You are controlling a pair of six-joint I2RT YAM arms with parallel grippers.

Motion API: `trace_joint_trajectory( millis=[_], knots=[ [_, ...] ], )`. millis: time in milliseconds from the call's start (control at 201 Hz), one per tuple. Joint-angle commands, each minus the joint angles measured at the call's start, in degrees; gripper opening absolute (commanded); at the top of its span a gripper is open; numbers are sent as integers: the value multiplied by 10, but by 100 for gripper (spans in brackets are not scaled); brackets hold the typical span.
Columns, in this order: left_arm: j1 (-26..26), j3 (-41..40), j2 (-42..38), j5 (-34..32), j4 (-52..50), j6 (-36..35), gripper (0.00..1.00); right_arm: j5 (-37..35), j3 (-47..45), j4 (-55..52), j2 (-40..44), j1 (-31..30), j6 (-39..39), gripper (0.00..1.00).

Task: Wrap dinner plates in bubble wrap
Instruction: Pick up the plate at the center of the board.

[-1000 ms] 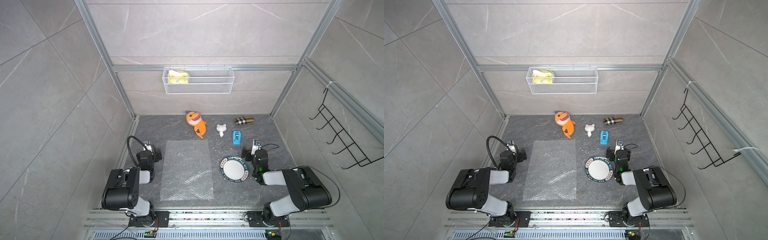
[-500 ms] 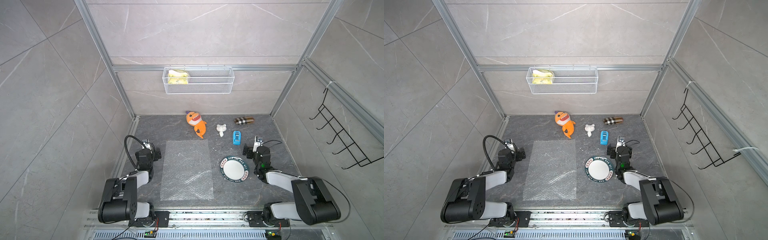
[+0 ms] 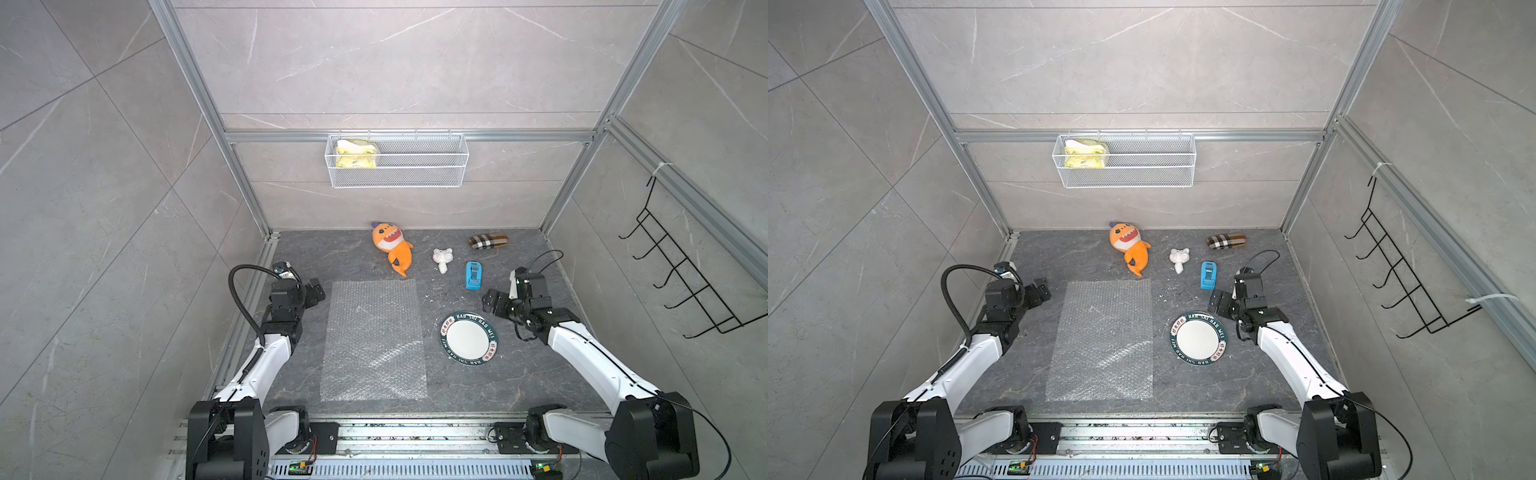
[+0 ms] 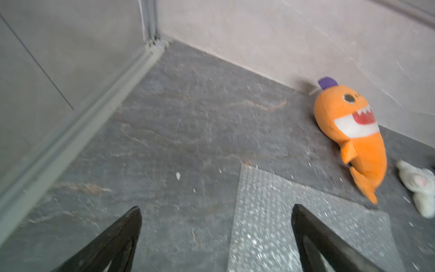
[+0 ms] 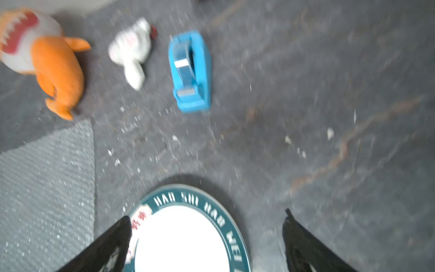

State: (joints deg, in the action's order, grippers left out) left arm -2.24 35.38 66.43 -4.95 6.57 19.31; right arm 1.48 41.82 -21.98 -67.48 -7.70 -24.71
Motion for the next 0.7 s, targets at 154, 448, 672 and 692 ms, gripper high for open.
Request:
trace_joint_trajectory(
  millis=[154, 448, 672, 692],
  knots=[
    [-49, 17, -16, 56, -83, 93, 100, 46, -80, -45, 2, 7, -101, 89],
    [-145, 34, 56, 63, -64, 128, 99, 105, -129, 32, -32, 6, -123, 75],
    [-156, 48, 101, 76, -56, 137, 97, 119, -151, 85, -48, 6, -125, 61],
    [-157, 49, 102, 76, -55, 137, 98, 124, -153, 91, -50, 7, -126, 59]
  ],
)
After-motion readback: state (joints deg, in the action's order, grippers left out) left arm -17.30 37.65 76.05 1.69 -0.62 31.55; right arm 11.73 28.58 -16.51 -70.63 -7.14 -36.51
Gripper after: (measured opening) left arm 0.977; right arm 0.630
